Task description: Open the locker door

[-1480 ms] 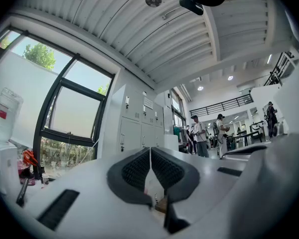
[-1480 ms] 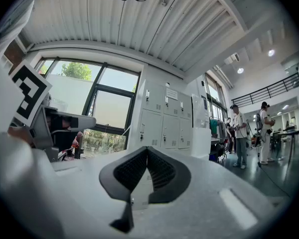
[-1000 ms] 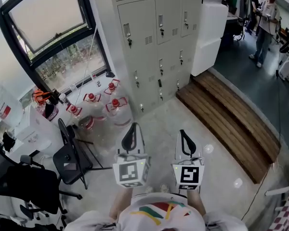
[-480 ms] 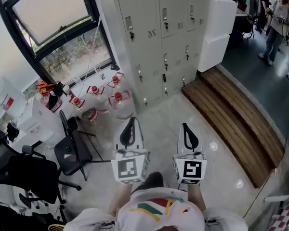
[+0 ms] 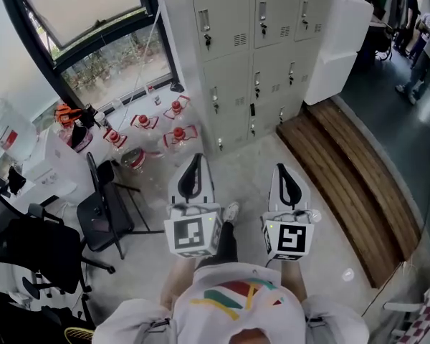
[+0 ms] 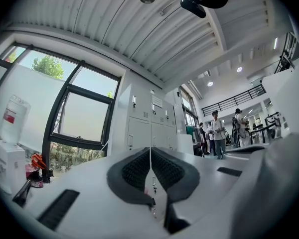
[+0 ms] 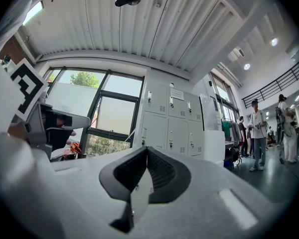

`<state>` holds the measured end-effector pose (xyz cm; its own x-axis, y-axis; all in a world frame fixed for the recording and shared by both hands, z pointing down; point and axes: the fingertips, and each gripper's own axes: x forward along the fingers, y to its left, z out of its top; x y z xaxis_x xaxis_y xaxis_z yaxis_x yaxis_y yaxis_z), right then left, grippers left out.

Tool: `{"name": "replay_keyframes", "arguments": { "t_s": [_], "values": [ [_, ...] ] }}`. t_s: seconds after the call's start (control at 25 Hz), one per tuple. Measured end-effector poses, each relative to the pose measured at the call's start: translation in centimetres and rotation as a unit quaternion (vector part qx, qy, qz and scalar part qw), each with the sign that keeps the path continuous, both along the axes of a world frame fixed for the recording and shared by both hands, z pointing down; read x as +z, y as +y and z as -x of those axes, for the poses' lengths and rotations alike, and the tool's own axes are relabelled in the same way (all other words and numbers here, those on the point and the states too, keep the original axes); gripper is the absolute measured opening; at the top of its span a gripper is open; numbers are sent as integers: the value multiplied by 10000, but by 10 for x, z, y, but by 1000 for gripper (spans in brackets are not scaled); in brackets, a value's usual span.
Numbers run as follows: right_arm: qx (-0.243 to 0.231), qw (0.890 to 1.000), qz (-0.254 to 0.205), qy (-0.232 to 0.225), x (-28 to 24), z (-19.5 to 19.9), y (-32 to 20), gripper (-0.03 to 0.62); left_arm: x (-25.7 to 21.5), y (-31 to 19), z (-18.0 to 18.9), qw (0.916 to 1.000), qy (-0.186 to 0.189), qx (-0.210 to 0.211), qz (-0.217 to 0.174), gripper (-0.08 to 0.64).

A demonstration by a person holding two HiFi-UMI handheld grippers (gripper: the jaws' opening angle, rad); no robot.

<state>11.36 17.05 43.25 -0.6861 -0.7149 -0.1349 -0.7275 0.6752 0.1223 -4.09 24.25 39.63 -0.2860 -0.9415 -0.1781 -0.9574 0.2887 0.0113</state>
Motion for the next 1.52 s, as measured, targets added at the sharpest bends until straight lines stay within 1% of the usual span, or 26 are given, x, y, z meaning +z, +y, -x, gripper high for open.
{"name": "replay_keyframes", "arguments": {
  "t_s": [0.2, 0.36, 0.52, 0.64, 0.72, 0.92, 1.16, 1.32, 1.52],
  "values": [
    [44, 9996, -245, 122, -2, 30, -47, 5, 4, -60, 36, 9997, 92, 69, -204, 20],
    [113, 9997, -156, 170, -2, 57, -101, 5, 4, -123, 65, 9994, 194, 193, -199, 20],
    [161, 9998, -50, 143, -10, 97, -164, 5, -12, -190, 102, 9990, 216, 344, -210, 20],
    [80, 9995, -239, 204, -28, 137, -211, 5, -26, -245, 138, 9989, 170, 335, -274, 20],
    [10, 9990, -358, 263, -40, 162, -241, 5, -32, -281, 160, 9991, 148, 329, -244, 20],
    [-13, 9978, -647, 115, -69, 208, -309, 5, -49, -356, 195, 9989, -37, 385, -276, 20],
    [-164, 9973, -716, 59, -80, 235, -364, 5, -59, -411, 213, 9991, -77, 350, -245, 20],
    [-373, 9970, -672, 48, -79, 242, -389, 5, -57, -432, 213, 9996, -25, 210, -175, 20],
    [-628, 9967, -491, 183, -74, 240, -415, 5, -51, -448, 206, 9998, 161, 1, -92, 20]
  ]
}}
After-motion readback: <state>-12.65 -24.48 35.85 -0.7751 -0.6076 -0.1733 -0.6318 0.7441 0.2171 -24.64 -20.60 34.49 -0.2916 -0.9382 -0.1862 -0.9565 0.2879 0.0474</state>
